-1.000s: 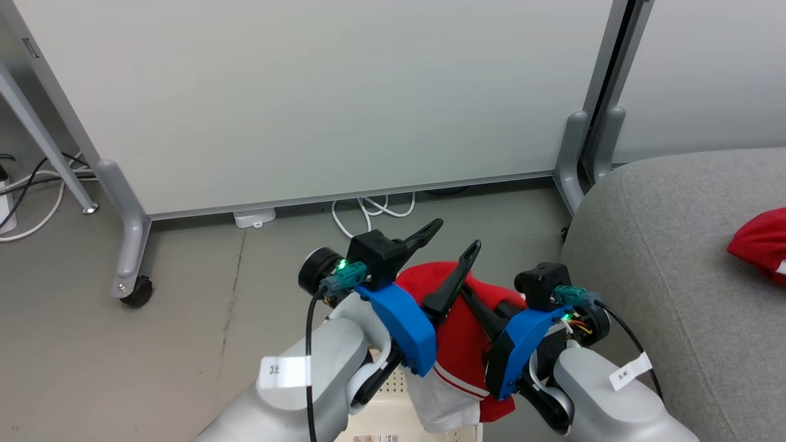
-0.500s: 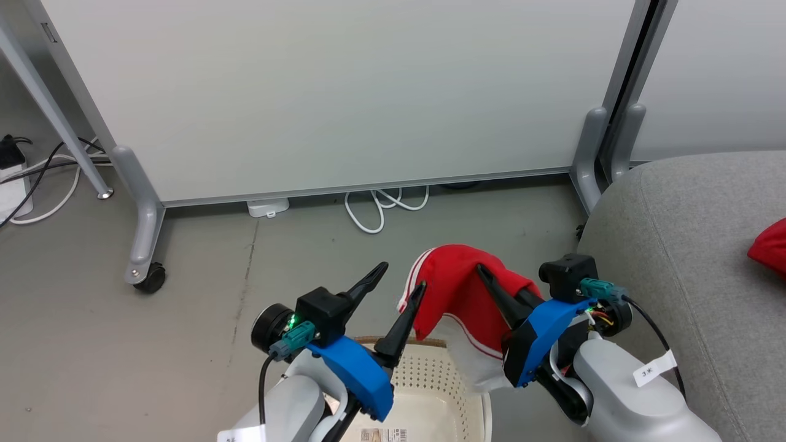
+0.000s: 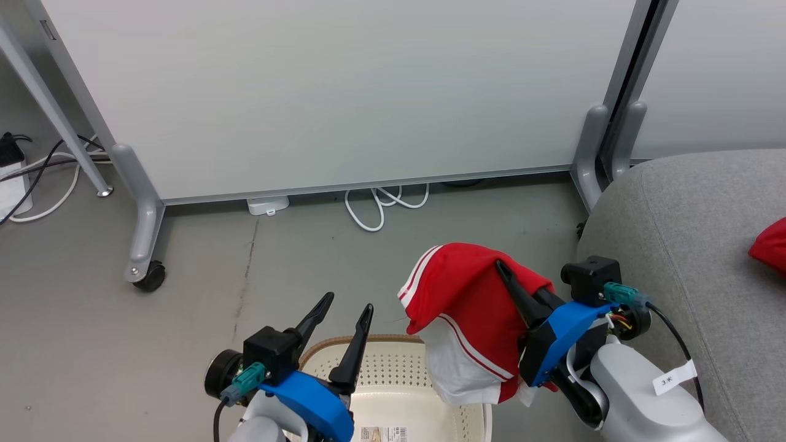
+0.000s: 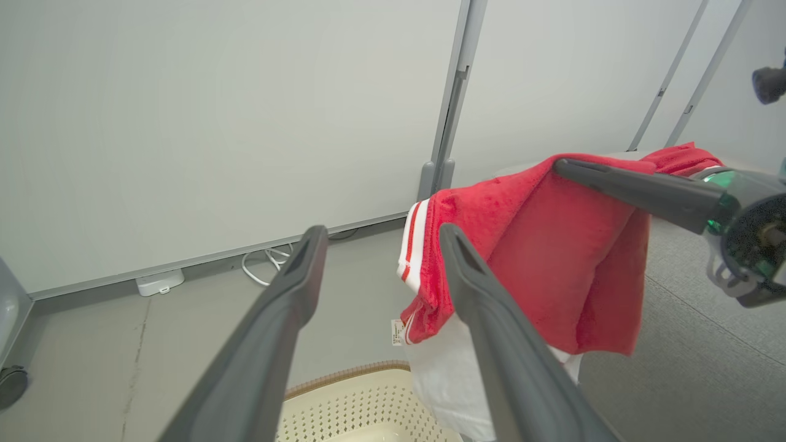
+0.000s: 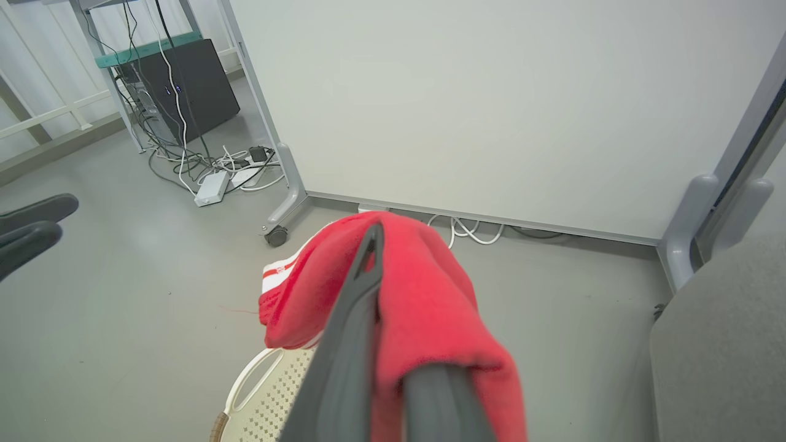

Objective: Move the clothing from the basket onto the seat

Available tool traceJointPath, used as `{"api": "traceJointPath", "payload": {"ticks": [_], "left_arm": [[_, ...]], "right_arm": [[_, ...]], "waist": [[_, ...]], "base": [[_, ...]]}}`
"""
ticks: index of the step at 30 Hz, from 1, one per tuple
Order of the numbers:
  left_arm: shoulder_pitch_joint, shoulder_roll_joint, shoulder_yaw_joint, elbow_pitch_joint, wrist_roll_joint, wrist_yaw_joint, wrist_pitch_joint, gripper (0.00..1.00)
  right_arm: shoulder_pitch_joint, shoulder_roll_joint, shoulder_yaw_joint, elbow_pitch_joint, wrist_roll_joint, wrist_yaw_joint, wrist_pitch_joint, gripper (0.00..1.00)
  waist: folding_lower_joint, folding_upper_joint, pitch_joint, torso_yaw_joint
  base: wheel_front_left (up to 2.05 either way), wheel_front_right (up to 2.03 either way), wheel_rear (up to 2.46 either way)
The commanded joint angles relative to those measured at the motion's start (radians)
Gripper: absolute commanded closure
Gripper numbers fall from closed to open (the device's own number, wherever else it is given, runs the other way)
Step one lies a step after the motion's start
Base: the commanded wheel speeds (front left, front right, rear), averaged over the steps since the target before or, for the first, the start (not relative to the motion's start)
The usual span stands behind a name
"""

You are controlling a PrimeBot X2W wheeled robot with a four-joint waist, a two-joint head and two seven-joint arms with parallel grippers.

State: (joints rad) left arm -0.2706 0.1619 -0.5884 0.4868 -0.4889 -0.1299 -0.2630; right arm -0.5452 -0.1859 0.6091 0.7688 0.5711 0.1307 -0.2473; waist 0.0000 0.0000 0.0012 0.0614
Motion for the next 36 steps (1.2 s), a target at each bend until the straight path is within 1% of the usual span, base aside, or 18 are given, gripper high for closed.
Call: {"api": "traceJointPath", "payload": {"ticks": [1,8,16,21,27,36], "left_arm": [[0.018,0.002,0.011,-0.005,0.007,-0.001,-0.003,0.00],[0.054,-0.001,0.055,-0.023,0.038,-0.002,-0.003,0.00],[0.063,-0.007,0.071,-0.027,0.058,-0.001,-0.003,0.00],[0.064,-0.007,0.074,-0.028,0.060,-0.001,-0.003,0.00],[0.057,-0.004,0.076,-0.031,0.065,-0.001,-0.003,0.00],[0.042,0.001,0.084,-0.040,0.078,-0.001,-0.003,0.00]], "right_arm": [[0.011,-0.003,-0.006,-0.008,-0.008,0.000,0.000,1.00],[0.040,0.001,-0.044,-0.045,-0.035,0.000,0.022,1.00],[0.065,0.004,-0.082,-0.085,-0.062,0.000,0.048,1.00],[0.079,0.007,-0.099,-0.108,-0.078,0.000,0.064,1.00],[0.086,0.011,-0.121,-0.136,-0.097,0.000,0.076,1.00],[0.104,0.016,-0.147,-0.173,-0.122,0.000,0.094,1.00]], "waist": [[0.0000,0.0000,0.000,0.000],[0.0000,0.0000,0.001,0.001],[0.0000,0.0000,0.001,-0.002],[0.0000,0.0000,0.004,-0.017],[0.0000,0.0000,0.013,-0.068],[0.0000,0.0000,0.031,-0.195]], "base": [[0.00,0.00,0.00],[0.00,0.00,0.00],[0.00,0.00,0.00],[0.00,0.00,0.00],[0.00,0.00,0.00],[0.00,0.00,0.00]]}}
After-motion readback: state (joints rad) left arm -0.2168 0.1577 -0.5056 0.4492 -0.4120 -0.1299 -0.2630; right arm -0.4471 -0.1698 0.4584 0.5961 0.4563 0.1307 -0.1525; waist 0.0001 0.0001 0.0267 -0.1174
